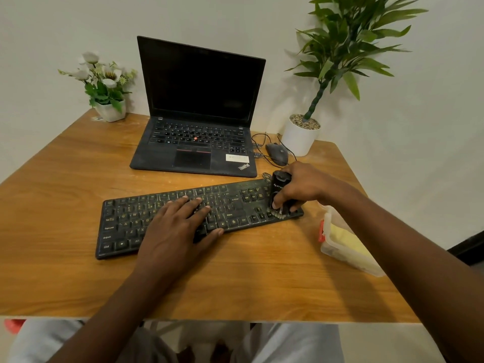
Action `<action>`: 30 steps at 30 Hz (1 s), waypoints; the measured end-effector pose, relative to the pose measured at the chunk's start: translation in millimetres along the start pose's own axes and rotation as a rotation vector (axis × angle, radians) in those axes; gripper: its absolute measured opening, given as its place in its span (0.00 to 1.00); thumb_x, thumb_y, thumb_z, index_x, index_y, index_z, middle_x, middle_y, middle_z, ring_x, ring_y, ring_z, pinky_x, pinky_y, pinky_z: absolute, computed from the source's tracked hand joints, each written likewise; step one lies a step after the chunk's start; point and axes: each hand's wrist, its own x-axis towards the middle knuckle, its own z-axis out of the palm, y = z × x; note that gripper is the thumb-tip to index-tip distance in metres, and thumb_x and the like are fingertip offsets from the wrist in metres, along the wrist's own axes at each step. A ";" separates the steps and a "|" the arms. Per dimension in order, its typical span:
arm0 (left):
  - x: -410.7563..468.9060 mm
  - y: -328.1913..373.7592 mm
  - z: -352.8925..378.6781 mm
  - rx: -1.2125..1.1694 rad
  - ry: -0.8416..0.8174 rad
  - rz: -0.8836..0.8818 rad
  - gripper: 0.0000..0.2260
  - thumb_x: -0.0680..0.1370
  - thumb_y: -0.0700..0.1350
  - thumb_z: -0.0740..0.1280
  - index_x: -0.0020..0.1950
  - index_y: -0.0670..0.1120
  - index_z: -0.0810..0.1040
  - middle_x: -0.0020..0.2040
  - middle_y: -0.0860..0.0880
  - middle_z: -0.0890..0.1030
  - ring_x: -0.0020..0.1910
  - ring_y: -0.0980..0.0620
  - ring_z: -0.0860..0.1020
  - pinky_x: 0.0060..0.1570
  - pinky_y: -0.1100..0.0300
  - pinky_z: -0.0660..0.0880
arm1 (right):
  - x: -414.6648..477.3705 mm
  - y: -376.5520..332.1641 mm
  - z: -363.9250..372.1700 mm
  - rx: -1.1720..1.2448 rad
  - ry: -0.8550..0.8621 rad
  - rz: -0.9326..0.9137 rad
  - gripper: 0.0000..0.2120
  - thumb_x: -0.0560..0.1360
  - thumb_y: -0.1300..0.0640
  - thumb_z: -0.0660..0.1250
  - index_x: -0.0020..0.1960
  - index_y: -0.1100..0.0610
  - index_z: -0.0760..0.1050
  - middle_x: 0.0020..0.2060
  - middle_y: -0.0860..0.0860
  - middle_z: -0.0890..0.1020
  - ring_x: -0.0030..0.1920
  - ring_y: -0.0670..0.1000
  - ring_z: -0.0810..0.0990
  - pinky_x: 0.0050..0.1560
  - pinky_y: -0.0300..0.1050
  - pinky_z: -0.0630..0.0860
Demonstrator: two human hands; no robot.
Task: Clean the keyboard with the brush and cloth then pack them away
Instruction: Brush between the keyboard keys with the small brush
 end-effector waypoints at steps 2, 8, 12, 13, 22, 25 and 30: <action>-0.3 -0.5 0.3 0.000 -0.006 0.003 0.35 0.79 0.75 0.49 0.77 0.56 0.71 0.77 0.50 0.72 0.77 0.47 0.67 0.75 0.47 0.61 | 3.5 -2.3 1.9 0.014 0.053 -0.005 0.25 0.66 0.62 0.85 0.58 0.58 0.77 0.52 0.56 0.83 0.46 0.55 0.88 0.40 0.48 0.87; -1.0 0.0 -0.9 0.011 -0.009 0.005 0.35 0.79 0.75 0.48 0.78 0.57 0.69 0.78 0.51 0.71 0.78 0.48 0.66 0.75 0.50 0.57 | 19.2 -12.3 18.2 -0.036 0.335 -0.140 0.20 0.67 0.53 0.84 0.54 0.53 0.79 0.45 0.48 0.83 0.48 0.49 0.82 0.38 0.38 0.74; -1.9 0.3 -2.1 0.008 -0.011 0.004 0.35 0.79 0.75 0.48 0.78 0.56 0.68 0.78 0.51 0.70 0.79 0.48 0.65 0.74 0.51 0.55 | 27.0 -30.4 35.1 -0.001 0.316 -0.191 0.23 0.67 0.53 0.85 0.57 0.54 0.80 0.49 0.49 0.85 0.49 0.49 0.84 0.41 0.39 0.79; -1.9 0.5 -2.3 0.009 -0.011 0.003 0.35 0.79 0.75 0.48 0.78 0.56 0.69 0.78 0.51 0.70 0.78 0.48 0.65 0.74 0.50 0.55 | 27.4 -36.1 39.4 0.000 0.296 -0.210 0.23 0.67 0.53 0.85 0.58 0.54 0.79 0.50 0.49 0.85 0.49 0.49 0.85 0.41 0.39 0.80; -1.2 -0.3 -1.3 -0.003 -0.006 0.007 0.36 0.79 0.75 0.47 0.79 0.57 0.67 0.79 0.52 0.69 0.79 0.48 0.64 0.76 0.50 0.55 | 25.6 -38.0 37.1 -0.113 0.249 -0.227 0.23 0.67 0.53 0.84 0.57 0.51 0.77 0.48 0.47 0.82 0.44 0.44 0.81 0.38 0.38 0.78; -1.0 -0.4 -1.2 -0.005 0.004 0.010 0.36 0.79 0.75 0.47 0.79 0.57 0.68 0.79 0.51 0.70 0.79 0.48 0.65 0.75 0.51 0.55 | 25.2 -24.0 23.6 -0.182 0.345 -0.182 0.24 0.67 0.51 0.84 0.59 0.54 0.80 0.51 0.47 0.81 0.49 0.48 0.80 0.41 0.40 0.73; -0.4 -2.3 1.6 -0.006 -0.002 0.009 0.35 0.79 0.75 0.47 0.79 0.58 0.66 0.79 0.52 0.69 0.79 0.49 0.63 0.77 0.49 0.56 | 22.1 -20.5 21.8 -0.189 0.387 -0.185 0.20 0.68 0.53 0.83 0.56 0.56 0.80 0.48 0.49 0.81 0.46 0.49 0.78 0.37 0.37 0.71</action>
